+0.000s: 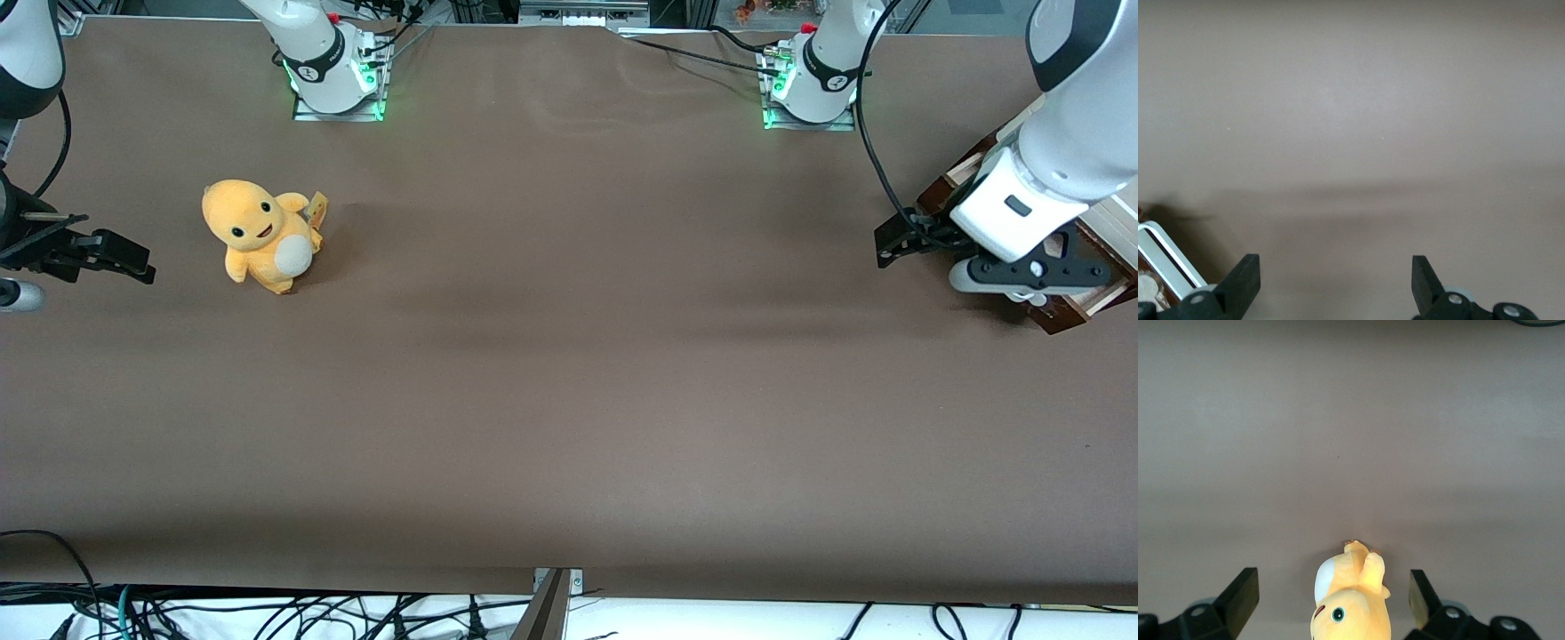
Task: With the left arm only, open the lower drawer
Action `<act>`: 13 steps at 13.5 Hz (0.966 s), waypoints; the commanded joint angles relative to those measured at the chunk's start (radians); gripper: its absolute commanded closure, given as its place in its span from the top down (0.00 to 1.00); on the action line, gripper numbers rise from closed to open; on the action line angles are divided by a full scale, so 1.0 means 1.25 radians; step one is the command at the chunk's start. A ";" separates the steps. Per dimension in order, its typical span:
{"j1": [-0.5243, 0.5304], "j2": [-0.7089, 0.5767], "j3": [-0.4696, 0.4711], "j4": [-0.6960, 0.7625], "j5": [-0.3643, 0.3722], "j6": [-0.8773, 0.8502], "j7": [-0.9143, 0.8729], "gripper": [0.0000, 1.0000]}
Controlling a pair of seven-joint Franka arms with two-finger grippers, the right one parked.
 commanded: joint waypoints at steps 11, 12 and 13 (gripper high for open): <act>-0.005 -0.121 0.056 -0.145 -0.016 0.002 0.038 1.00; -0.005 -0.119 0.056 -0.144 -0.016 0.002 0.041 1.00; -0.003 -0.112 0.056 -0.137 -0.016 0.001 0.045 1.00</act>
